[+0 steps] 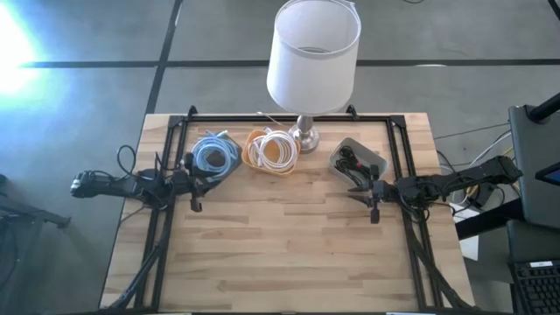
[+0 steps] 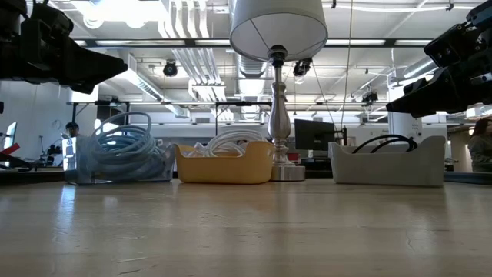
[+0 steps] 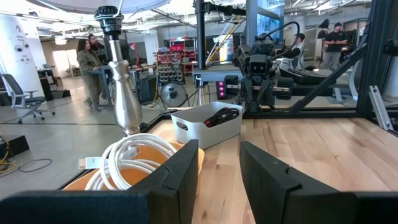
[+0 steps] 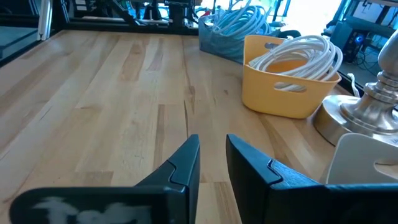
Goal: Sort HDMI cables
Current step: Return to Home Position
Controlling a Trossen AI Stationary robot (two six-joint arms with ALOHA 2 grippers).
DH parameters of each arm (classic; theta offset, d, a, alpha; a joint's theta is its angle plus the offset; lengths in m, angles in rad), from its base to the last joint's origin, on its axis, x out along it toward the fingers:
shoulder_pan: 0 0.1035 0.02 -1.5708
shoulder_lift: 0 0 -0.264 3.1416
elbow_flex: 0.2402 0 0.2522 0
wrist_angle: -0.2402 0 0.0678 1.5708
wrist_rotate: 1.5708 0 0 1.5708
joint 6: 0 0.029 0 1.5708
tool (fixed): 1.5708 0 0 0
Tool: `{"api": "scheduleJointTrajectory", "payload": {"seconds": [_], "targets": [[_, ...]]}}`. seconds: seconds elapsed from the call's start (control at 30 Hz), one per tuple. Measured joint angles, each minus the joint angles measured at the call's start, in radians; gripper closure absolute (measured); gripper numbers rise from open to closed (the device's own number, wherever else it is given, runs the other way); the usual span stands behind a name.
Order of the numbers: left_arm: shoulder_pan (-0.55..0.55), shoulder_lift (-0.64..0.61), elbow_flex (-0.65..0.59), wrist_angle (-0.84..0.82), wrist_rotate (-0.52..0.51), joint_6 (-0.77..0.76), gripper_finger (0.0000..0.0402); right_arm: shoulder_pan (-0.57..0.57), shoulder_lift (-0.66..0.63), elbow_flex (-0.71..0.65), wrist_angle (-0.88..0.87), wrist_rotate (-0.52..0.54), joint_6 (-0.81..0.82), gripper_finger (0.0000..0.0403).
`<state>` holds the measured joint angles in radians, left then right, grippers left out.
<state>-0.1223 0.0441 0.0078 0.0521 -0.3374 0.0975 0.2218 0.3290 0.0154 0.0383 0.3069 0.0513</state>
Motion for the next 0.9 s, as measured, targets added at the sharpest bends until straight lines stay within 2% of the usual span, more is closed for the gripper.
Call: {"api": "scheduleJointTrajectory", "payload": {"seconds": [0.47,0.9], "targets": [[0.000,0.000,0.000,0.000,0.000,0.000,0.0280,0.000,0.000,0.000,0.000,0.000,0.000,0.0312],[0.000,0.000,0.000,0.000,0.000,0.000,0.0280,0.000,0.000,0.000,0.000,0.000,0.000,0.0334]]}}
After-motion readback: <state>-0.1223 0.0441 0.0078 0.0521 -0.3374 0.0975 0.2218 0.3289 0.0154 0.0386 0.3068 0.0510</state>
